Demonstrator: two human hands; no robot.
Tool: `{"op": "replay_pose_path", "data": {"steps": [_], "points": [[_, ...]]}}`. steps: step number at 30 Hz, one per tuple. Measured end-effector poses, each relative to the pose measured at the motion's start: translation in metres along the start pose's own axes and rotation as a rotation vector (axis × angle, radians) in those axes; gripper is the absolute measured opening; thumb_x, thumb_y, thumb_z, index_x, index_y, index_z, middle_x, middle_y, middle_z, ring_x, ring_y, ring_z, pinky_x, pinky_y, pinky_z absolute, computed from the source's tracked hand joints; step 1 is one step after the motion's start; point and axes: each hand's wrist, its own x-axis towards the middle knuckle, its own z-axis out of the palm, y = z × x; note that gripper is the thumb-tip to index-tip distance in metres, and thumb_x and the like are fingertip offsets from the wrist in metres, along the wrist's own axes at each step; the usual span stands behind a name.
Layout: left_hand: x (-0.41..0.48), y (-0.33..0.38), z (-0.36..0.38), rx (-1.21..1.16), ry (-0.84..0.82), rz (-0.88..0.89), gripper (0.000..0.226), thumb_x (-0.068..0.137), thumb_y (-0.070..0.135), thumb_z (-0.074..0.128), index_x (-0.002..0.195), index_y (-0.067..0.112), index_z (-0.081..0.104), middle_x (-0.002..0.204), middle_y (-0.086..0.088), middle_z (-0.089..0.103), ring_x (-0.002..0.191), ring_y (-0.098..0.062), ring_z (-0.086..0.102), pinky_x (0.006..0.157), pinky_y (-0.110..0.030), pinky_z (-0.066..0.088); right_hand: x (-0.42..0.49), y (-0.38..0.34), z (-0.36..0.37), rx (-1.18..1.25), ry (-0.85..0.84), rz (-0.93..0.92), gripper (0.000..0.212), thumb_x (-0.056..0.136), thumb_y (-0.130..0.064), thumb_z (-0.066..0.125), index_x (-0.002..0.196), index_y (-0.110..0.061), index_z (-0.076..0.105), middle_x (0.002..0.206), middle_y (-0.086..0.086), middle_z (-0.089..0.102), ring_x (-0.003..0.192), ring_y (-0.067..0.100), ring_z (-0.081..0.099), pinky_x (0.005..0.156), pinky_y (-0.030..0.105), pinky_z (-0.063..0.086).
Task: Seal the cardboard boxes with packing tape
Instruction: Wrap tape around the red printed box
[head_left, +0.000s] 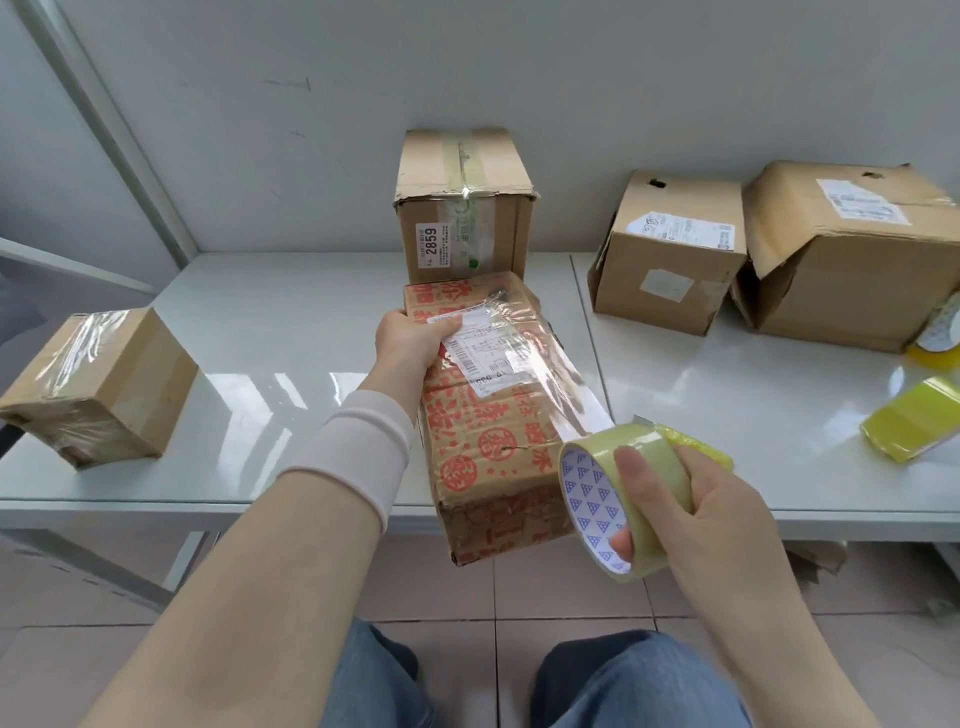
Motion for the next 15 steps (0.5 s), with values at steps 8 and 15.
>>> {"op": "replay_pose_path", "data": {"steps": [8,15], "points": [[-0.003,0.001,-0.001,-0.009,-0.032,0.007,0.035,0.079,0.023,0.076,0.109,0.010,0.062,0.096,-0.006,0.070,0.076,-0.019,0.067,0.064,-0.028,0.054,-0.010,0.016,0.001,-0.094,-0.016,0.144,0.025,0.081,-0.045,0.058,0.075,-0.021,0.056,0.055,-0.004,0.064,0.042,0.001,0.061,0.037,0.010,0.039],[-0.005,0.003,0.002,0.107,0.025,0.093,0.048,0.079,0.032,0.075,0.118,0.011,0.057,0.116,-0.009,0.064,0.100,-0.024,0.064,0.089,-0.037,0.052,-0.009,0.035,0.016,-0.097,0.028,0.199,0.024,0.083,-0.045,0.058,0.075,-0.023,0.056,0.050,-0.005,0.063,0.046,0.005,0.063,0.047,0.022,0.054]]}}
